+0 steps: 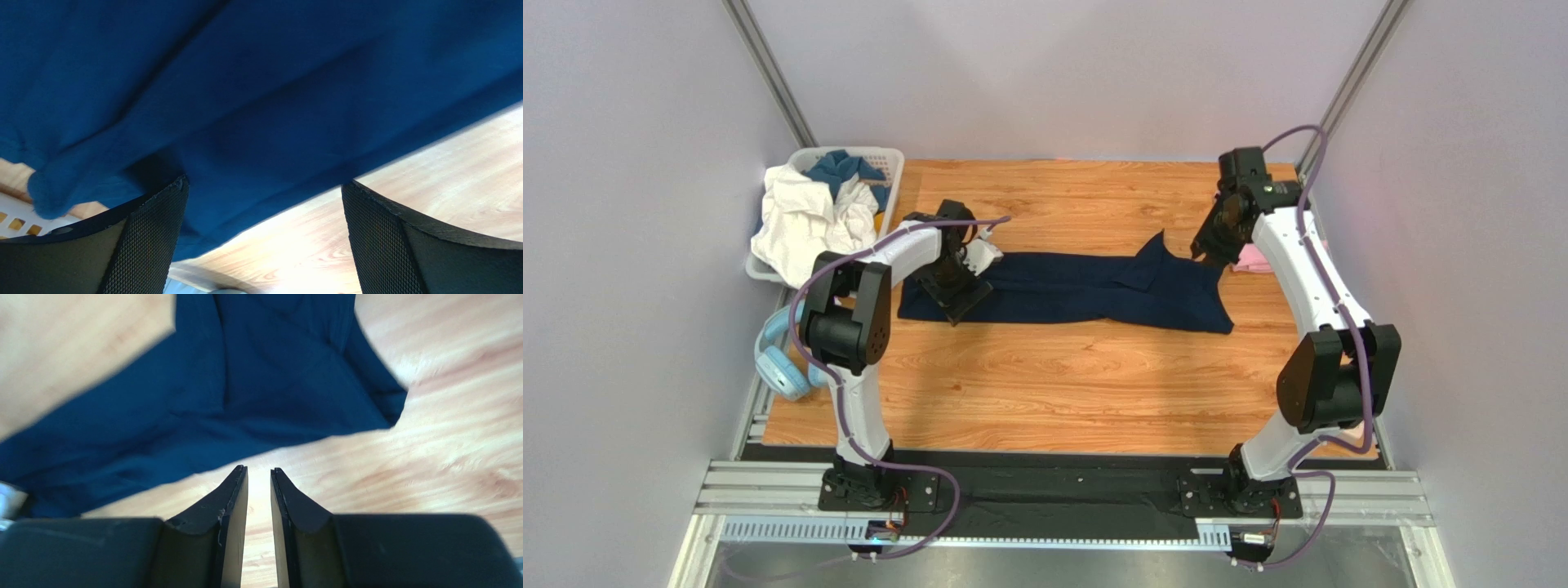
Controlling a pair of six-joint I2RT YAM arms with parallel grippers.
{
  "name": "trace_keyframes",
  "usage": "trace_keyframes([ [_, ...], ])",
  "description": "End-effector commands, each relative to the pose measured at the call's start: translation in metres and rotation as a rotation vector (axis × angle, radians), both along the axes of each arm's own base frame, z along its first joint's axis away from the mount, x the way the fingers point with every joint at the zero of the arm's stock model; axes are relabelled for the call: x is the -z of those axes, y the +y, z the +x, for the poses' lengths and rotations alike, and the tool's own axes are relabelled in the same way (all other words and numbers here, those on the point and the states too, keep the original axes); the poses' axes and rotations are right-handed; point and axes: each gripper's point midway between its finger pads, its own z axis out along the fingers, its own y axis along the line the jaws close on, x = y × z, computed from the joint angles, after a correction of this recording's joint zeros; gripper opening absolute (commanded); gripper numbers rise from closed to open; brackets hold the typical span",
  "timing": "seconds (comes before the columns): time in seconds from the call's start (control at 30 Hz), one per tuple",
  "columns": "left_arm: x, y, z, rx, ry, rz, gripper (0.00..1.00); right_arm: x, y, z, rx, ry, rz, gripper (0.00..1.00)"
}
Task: Fold and stack the t-shirts
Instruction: Fold the other side of the tshirt into a rectangle
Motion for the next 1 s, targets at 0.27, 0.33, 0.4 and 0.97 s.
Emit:
trace_keyframes([
  [0.27, -0.042, 0.011, 0.037, -0.029, -0.136, 0.008, 1.0, 0.105, 0.024, 0.009, -0.041, 0.22, 0.033, 0.23],
  [0.33, -0.05, 0.01, 0.035, -0.029, -0.145, -0.001, 1.0, 0.12, 0.014, 0.013, -0.022, 0.252, -0.022, 0.22],
  [0.4, -0.057, 0.008, 0.032, -0.033, -0.134, -0.012, 1.0, 0.13, 0.011, 0.016, -0.016, 0.271, -0.035, 0.22],
  [0.97, -0.042, 0.001, 0.002, -0.049, -0.025, -0.091, 1.0, 0.161, -0.004, 0.003, 0.004, 0.361, -0.078, 0.18],
])
